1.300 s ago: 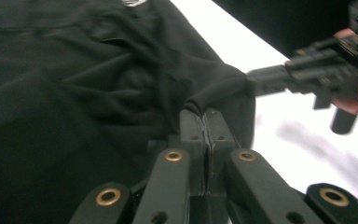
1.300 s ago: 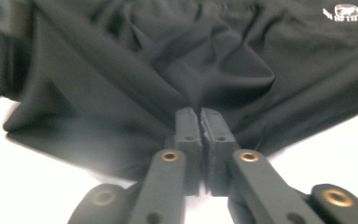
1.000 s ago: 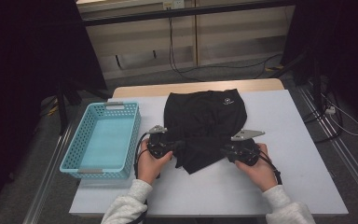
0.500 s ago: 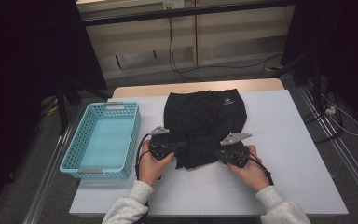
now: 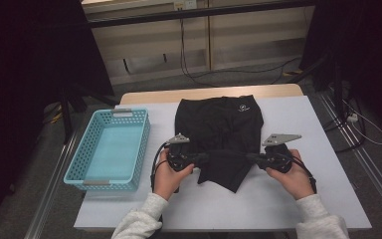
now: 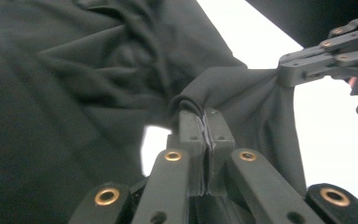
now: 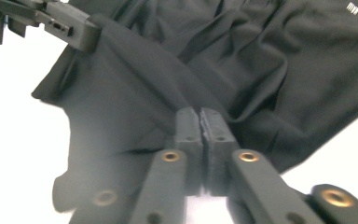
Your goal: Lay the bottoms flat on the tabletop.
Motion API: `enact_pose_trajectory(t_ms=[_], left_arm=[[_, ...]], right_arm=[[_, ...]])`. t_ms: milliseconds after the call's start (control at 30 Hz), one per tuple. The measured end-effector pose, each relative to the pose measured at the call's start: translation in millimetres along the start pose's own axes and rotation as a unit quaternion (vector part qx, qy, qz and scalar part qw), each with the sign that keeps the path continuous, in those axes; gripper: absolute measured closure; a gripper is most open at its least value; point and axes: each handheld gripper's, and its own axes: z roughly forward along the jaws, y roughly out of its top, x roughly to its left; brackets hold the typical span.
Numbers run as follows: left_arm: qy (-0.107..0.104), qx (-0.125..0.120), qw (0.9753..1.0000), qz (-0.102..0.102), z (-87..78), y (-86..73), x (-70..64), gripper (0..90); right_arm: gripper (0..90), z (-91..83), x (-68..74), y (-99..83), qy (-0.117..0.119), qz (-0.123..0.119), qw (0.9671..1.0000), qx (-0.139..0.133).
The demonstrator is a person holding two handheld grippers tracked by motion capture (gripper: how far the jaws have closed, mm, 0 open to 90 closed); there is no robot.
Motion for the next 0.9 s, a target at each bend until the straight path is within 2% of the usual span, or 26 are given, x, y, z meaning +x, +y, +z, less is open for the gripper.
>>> enact_pose_trajectory(t_ms=[33,67,133,233,333,433,500,667,733,767,800,833,900], left_arm=[[0.011,0.001,0.9999,-0.002,-0.2,-0.1,3.9,88.2],[0.026,0.006,0.9995,-0.016,-1.8,-0.6,12.1,88.1],[0.043,0.009,0.9986,-0.028,-4.2,-2.6,21.4,86.6],[0.054,0.014,0.9981,-0.025,-6.6,-5.9,27.3,85.9],[0.06,0.01,0.998,-0.017,-7.6,-5.9,28.3,85.7],[0.056,0.011,0.9983,-0.017,-7.4,-6.8,26.0,86.1],[0.054,0.013,0.9984,-0.011,-6.8,-6.7,23.3,86.1],[0.05,0.013,0.9986,-0.004,-3.9,-6.3,18.1,85.9],[0.048,0.015,0.9987,0.002,-2.6,-6.8,16.7,85.6],[0.048,0.016,0.9987,0.003,-1.9,-7.0,16.3,85.4],[0.047,0.016,0.9988,0.005,-0.7,-7.5,15.2,85.3],[0.046,0.017,0.9988,0.006,-0.1,-7.7,14.7,85.3],[0.043,0.022,0.9988,0.005,1.0,-7.8,13.1,86.8]], right_arm=[[78.6,6.3,2.4,0.2,-0.015,-0.009,0.9998,-0.007],[71.6,11.0,4.3,0.6,-0.026,-0.014,0.9995,-0.009],[63.6,23.2,9.9,1.8,-0.041,-0.026,0.9988,-0.008],[58.8,27.4,16.3,2.0,-0.038,-0.03,0.9988,-0.006],[55.8,20.8,16.6,0.5,-0.037,-0.022,0.999,-0.015],[63.5,14.5,13.4,-3.6,-0.024,-0.018,0.9994,-0.019],[68.7,16.8,12.6,-7.1,-0.013,-0.018,0.9997,-0.001],[65.1,35.8,16.1,-13.1,-0.021,-0.029,0.9984,0.044],[65.9,41.6,16.4,-13.4,-0.021,-0.023,0.999,0.033],[69.6,42.9,17.4,-12.0,-0.024,-0.027,0.9987,0.035],[78.3,43.4,18.0,-11.3,-0.022,-0.031,0.9986,0.035],[86.7,43.0,19.4,-10.6,-0.01,-0.034,0.9986,0.039],[88.5,40.7,20.4,-8.9,-0.01,-0.045,0.9978,0.047]])
